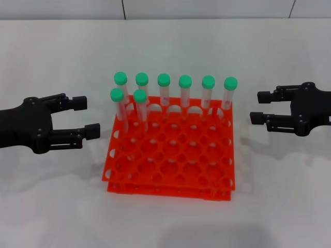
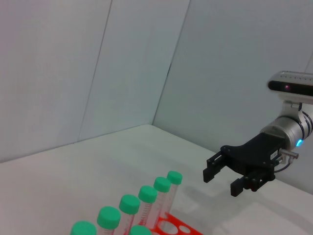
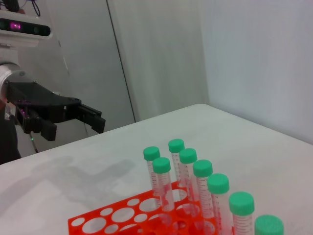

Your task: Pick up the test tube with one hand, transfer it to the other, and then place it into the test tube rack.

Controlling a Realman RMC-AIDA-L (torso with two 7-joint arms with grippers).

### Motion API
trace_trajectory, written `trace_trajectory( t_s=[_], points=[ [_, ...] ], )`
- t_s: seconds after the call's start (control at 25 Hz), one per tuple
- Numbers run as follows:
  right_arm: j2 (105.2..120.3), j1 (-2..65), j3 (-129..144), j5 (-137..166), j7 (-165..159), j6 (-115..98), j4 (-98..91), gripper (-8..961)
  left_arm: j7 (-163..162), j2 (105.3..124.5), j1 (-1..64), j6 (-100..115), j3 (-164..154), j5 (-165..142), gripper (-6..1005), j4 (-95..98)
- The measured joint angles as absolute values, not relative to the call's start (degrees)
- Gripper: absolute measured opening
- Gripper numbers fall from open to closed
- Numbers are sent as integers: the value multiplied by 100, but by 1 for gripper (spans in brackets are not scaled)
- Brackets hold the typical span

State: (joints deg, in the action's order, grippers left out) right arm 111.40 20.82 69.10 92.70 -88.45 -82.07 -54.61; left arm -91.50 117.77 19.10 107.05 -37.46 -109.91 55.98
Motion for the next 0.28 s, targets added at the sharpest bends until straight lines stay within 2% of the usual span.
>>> trace_trajectory(
  t_s=[0.28],
  points=[
    [11152, 2081, 6908, 9273, -8848, -8216, -5471, 553, -9159, 11770, 1899, 10713, -3739, -11047, 865, 5600]
  ],
)
